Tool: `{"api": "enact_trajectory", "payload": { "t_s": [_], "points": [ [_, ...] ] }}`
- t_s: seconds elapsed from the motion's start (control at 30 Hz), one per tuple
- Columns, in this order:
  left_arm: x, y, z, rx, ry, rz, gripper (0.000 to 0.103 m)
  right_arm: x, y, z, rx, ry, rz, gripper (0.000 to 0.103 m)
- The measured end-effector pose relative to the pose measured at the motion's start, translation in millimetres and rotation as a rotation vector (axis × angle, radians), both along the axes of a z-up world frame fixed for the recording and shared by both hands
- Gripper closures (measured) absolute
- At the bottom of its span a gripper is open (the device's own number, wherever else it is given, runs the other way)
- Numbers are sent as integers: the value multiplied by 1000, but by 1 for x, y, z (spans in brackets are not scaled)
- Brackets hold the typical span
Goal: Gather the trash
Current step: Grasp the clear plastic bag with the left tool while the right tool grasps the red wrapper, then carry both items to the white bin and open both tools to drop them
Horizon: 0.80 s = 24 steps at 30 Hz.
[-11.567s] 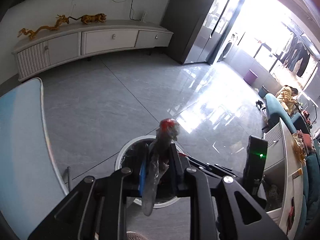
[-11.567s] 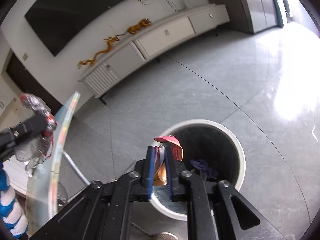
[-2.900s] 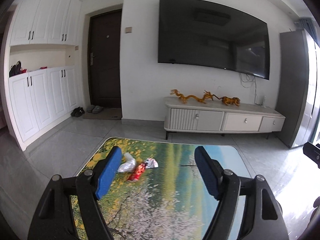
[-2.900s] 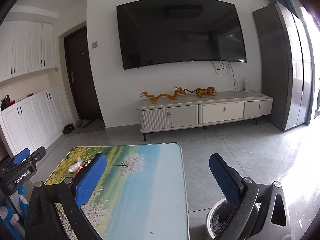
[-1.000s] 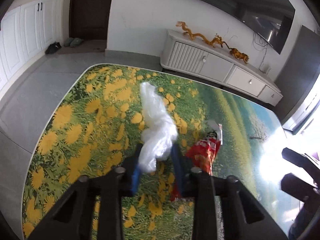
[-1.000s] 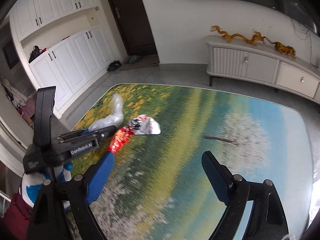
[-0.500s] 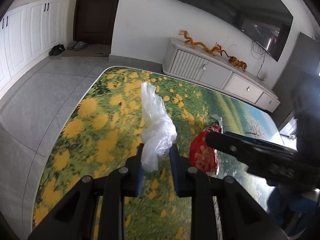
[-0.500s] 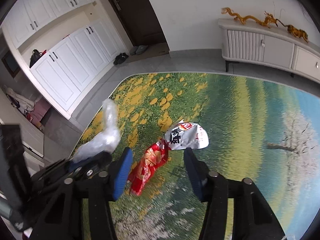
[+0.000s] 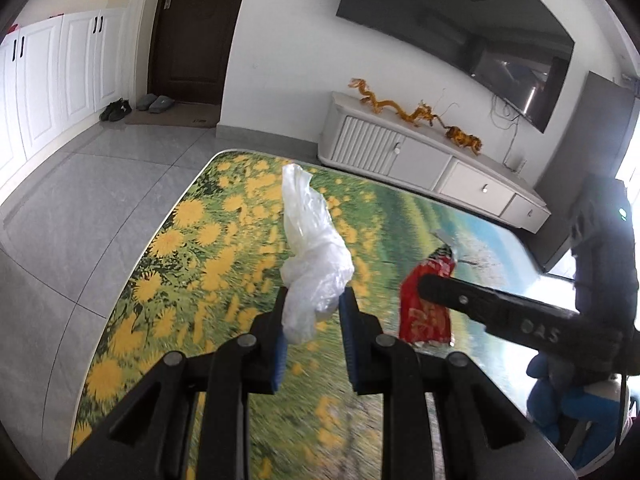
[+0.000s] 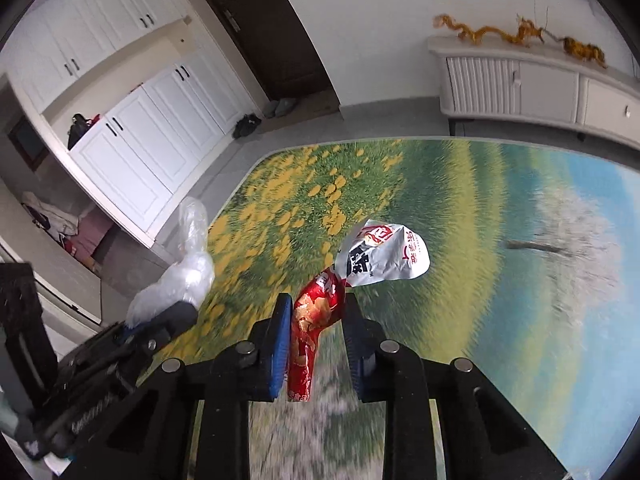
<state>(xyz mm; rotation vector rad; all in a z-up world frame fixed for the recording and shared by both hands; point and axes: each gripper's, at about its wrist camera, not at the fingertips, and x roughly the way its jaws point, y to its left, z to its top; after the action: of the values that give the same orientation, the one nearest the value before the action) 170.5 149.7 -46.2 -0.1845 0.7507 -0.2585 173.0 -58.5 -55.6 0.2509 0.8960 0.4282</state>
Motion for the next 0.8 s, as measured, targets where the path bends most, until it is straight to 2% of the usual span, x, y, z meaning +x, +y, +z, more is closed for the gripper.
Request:
{"api": "enact_trajectory", "payload": {
  "t_s": [0.33,0.57,0.8],
  "points": [
    [-68,-45,68,-8,-134,-80,81,-98,-56,80,-26,-221,-87,79],
    [-107,-121,108,10,-202,-200,81,-166,-126,116,-48,-344,-216,79],
    [-134,-210,123,-10,-217,-331,81,-218,-207,134,-90,-430,-393,79]
  ]
}}
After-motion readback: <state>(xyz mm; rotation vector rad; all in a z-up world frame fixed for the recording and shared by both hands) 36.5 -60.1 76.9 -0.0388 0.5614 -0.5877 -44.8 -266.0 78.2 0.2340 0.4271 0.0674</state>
